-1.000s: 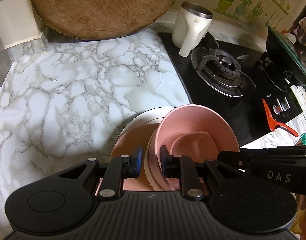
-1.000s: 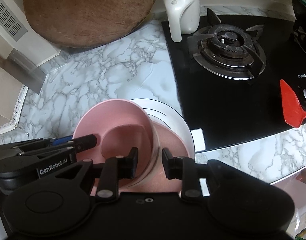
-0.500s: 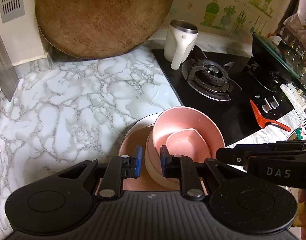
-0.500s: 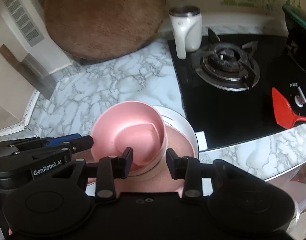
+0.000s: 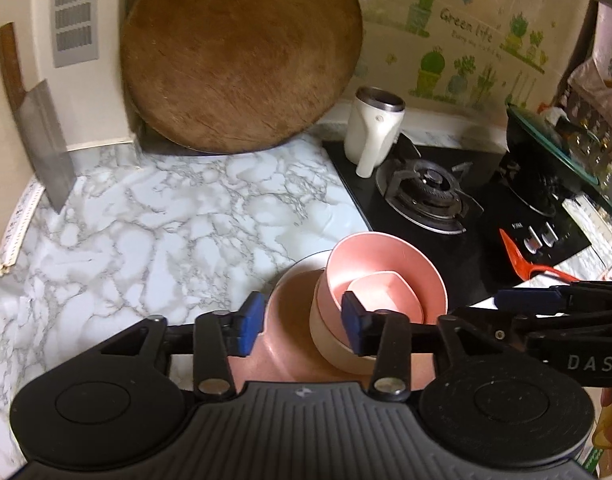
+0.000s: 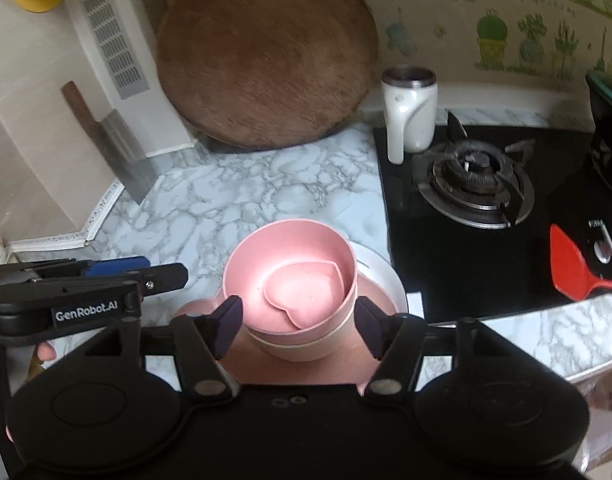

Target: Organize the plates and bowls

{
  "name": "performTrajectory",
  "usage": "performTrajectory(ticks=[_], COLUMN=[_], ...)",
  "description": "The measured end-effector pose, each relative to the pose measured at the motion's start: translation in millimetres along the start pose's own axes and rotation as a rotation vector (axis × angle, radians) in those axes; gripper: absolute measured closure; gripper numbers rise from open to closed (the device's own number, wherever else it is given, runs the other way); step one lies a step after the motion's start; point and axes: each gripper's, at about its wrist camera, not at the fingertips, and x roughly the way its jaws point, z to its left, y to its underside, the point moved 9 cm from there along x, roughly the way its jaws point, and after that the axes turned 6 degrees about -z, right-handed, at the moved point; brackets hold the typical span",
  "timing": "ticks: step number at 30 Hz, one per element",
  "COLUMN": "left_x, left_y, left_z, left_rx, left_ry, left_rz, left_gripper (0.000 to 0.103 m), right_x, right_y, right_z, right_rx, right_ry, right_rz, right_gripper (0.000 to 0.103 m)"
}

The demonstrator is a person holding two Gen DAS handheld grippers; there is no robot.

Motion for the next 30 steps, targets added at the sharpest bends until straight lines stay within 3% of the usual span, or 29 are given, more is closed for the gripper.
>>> performTrajectory(ticks=[2,4,6,8,10,21,25,30], left_x=[-7,-15,-23,-32,-42,-78,-90,-104], left_y=[2,4,7,9,11,29,40,55], left_z=[0,0,-2,-1,0,-7,-10,-10], left_rx=[-0.016,-0.021,-0.022,-0.027,-0.027,-0.038,-0.034,-0.064], left_ry=[0.001,-0.009,-0.022,-0.042,-0.061,-0.131,-0.141,-0.156], left_rz=[-0.016,-0.032,-0.046,-0.073,-0.103,-0.173,-0.200,-0.218], left_gripper=[0.049,0.047,0.044,0.032,0.032,0.022,0.003,0.001], right_x=[-5,-11,-17,-24,-31,-58,-67,-80], right_y=[0,0,0,0,2,14,19,25], right_z=[0,2,5,7,10,19,15,15], right_rx=[-0.010,-0.037,-0.064,-0.077,-0.085,-0.165,-0.159,-0.146], right_ry=[-0.024,-0.046,-0.066,-0.094,-0.122,-0.186,-0.180,-0.193], right_rz=[-0.015,-0.038,-0.063,-0.085,-0.117,-0.214,-0.236,-0.267], right_gripper=[0.035,0.023,0.019,0.014,0.005,0.000,0.000,0.000])
